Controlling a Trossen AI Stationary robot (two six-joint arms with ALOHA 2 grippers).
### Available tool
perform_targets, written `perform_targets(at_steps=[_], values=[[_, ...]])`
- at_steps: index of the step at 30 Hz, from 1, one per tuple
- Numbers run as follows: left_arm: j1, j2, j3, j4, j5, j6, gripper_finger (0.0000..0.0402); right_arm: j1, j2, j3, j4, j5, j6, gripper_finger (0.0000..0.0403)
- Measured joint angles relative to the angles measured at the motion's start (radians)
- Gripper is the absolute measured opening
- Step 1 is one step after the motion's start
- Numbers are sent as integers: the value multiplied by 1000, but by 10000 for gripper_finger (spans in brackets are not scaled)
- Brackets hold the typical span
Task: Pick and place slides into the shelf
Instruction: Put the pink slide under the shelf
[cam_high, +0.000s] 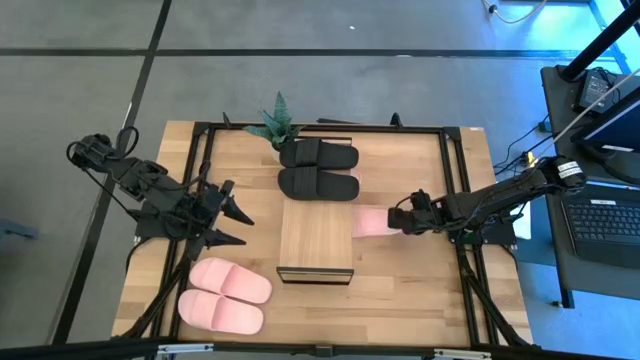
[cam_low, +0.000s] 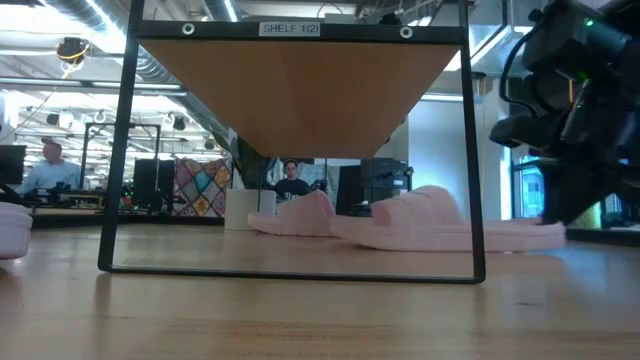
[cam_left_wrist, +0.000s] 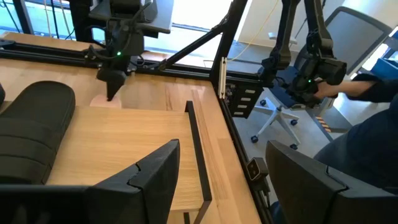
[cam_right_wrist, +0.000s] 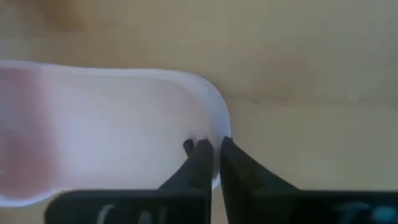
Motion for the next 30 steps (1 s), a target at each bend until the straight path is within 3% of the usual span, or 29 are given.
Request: perform_targets(at_steps=[6, 15, 25, 30], values=[[0, 0, 0, 13, 0, 0, 228, -78, 0, 0, 54, 86, -37, 12], [0, 0, 0, 13, 0, -3, 228, -196, 19, -1, 247, 89, -193, 12], [0, 0, 0, 13, 0, -3, 228, -241, 203, 0, 556, 65, -264, 12], [0, 0, 0, 12, 0, -3, 228, -241, 286, 47, 610, 50, -285, 12]])
